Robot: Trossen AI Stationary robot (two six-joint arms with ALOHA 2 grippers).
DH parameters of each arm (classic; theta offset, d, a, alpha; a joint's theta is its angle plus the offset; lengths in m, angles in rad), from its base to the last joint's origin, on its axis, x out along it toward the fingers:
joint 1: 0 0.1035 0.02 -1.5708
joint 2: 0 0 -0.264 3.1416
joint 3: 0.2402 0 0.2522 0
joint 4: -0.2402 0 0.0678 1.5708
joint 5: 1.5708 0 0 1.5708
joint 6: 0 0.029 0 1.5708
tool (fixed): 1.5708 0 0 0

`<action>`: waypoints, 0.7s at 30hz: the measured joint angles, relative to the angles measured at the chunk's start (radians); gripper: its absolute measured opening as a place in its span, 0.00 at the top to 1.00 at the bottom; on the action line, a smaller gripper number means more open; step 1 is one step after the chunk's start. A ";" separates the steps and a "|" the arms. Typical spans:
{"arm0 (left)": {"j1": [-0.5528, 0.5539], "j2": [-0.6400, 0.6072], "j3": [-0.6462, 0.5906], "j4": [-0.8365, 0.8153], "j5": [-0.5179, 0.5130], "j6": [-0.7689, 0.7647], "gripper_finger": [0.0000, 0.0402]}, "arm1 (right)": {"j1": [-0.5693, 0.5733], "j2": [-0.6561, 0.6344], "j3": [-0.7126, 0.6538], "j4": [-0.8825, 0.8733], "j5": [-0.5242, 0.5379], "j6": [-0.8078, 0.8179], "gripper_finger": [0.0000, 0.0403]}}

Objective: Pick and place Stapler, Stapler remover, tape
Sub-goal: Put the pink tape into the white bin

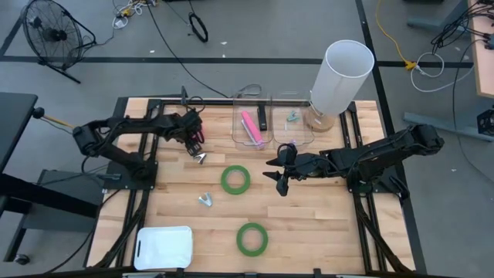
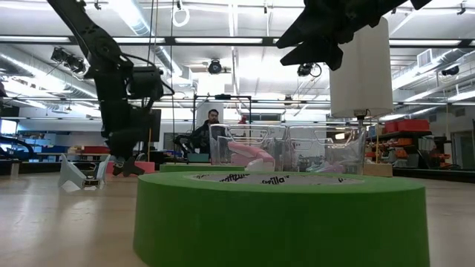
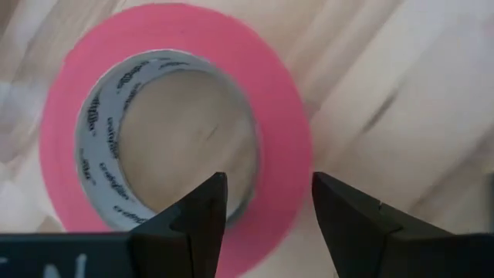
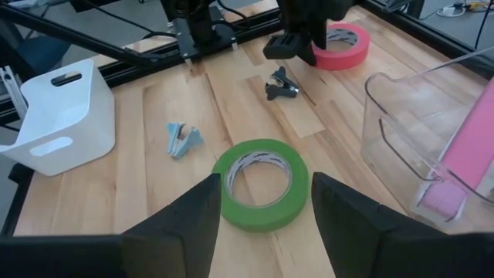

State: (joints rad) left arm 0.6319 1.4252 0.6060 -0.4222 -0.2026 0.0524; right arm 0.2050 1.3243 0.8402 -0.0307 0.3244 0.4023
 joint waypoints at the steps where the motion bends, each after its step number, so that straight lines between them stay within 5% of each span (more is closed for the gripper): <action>1: 0.000 0.012 0.000 0.011 -0.011 0.008 0.51 | 0.000 0.000 0.000 0.000 0.000 0.000 0.50; 5: 0.013 0.034 0.000 0.038 0.020 0.013 0.55 | 0.000 0.000 0.000 -0.001 0.000 0.000 0.50; 11: 0.017 0.034 0.002 0.031 0.057 0.011 0.79 | 0.000 0.000 0.000 -0.002 0.008 0.000 0.50; 21: 0.013 0.033 0.040 -0.093 0.113 -0.020 0.79 | 0.000 0.000 0.000 -0.003 0.008 -0.002 0.50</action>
State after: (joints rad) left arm 0.6453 1.4578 0.6456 -0.5148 -0.0893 0.0320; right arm 0.2048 1.3247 0.8402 -0.0338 0.3328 0.4005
